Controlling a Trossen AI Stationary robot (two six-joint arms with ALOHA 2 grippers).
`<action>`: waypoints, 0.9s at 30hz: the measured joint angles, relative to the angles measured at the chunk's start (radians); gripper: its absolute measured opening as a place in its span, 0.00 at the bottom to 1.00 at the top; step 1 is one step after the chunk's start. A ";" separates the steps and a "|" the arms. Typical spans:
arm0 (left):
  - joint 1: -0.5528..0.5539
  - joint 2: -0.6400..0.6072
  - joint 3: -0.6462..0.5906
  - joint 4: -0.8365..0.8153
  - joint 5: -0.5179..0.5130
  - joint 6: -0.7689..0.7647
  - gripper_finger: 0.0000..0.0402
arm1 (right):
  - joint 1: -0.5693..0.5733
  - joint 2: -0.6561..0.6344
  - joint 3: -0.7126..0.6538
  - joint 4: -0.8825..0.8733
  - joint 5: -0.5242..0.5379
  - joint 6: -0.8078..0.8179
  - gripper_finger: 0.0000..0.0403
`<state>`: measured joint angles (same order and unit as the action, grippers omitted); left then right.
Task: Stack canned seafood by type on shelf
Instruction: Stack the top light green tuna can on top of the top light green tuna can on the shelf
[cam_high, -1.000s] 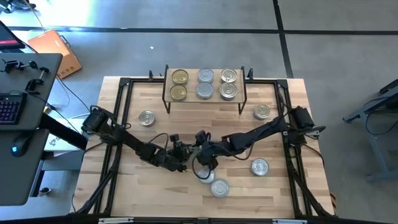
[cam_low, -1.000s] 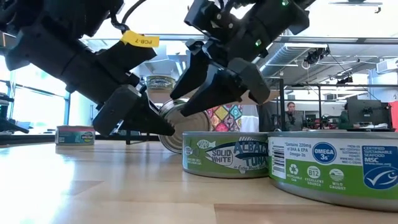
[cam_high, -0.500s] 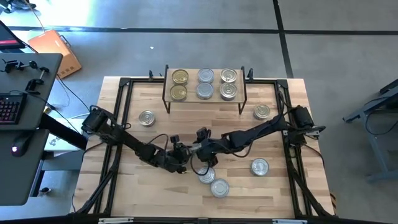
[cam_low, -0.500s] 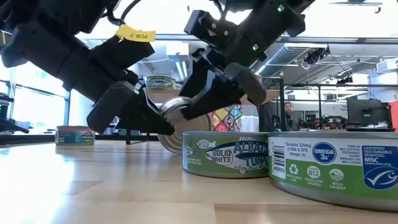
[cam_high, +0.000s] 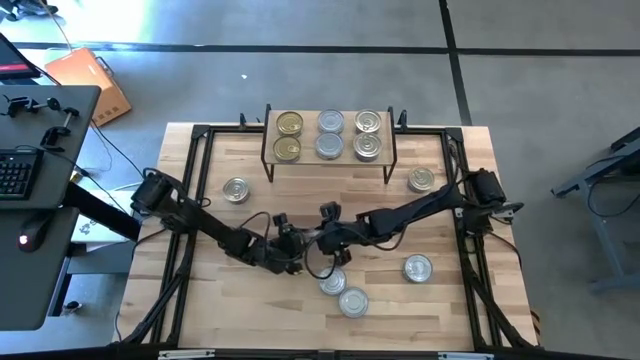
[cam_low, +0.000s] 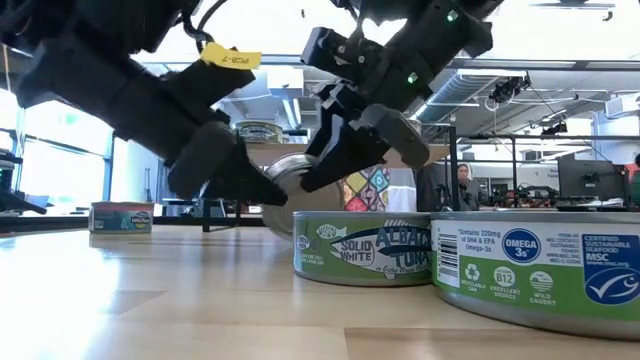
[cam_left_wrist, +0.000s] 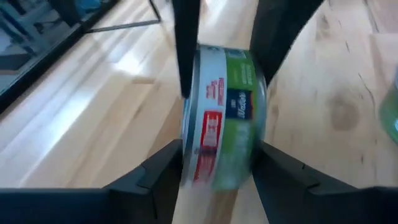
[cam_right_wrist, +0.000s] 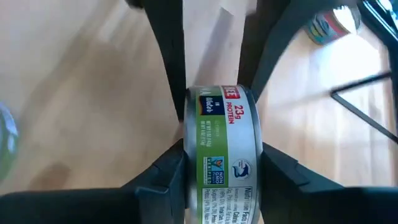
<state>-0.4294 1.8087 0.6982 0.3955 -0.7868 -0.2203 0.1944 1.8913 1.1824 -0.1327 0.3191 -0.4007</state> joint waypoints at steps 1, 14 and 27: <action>-0.003 -0.010 0.001 -0.019 -0.004 -0.012 0.45 | 0.004 -0.014 0.000 -0.026 0.003 0.001 0.31; -0.075 -0.098 0.000 -0.203 -0.050 -0.145 0.45 | -0.087 -0.429 0.001 -0.019 0.214 -0.230 0.31; -0.057 -0.098 -0.001 -0.209 -0.062 -0.127 0.42 | -0.523 -0.339 0.000 0.187 -0.008 -0.570 0.31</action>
<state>-0.4860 1.7111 0.6975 0.1868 -0.8486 -0.3472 -0.3286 1.5522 1.1824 0.0540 0.3116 -0.9704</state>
